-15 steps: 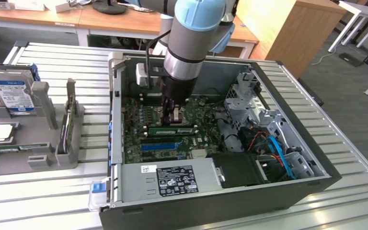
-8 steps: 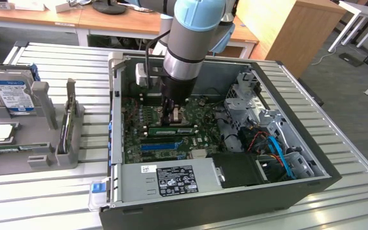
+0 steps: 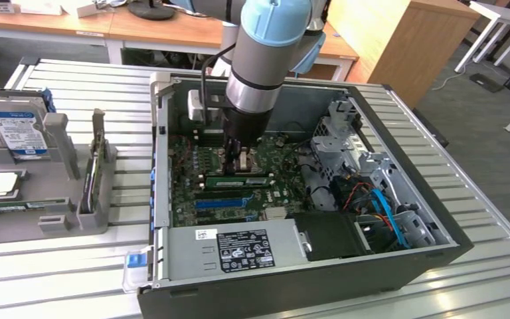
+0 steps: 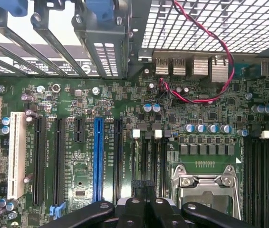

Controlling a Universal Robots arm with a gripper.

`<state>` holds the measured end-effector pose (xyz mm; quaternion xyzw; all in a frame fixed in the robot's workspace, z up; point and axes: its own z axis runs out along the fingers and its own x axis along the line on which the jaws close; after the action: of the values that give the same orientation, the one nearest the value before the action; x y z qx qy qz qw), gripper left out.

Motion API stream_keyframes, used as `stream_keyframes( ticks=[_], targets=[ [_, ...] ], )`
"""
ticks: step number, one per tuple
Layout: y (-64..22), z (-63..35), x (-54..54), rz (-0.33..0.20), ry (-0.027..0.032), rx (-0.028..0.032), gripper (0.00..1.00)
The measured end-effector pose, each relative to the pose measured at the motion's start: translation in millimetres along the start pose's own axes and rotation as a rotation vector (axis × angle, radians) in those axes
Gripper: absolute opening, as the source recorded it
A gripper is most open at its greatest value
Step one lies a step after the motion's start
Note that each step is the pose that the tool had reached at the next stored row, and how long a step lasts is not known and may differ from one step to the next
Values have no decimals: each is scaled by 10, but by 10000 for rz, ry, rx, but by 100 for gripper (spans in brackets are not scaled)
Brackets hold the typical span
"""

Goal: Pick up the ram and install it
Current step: 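Press down the ram until it locks into place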

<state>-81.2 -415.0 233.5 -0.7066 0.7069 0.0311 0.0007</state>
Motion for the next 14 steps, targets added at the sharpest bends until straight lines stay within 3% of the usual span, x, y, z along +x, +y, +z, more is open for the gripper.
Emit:
stream_keyframes(
  ticks=[14],
  targets=[
    [1,22,9,0,0,-1,11]
  ],
)
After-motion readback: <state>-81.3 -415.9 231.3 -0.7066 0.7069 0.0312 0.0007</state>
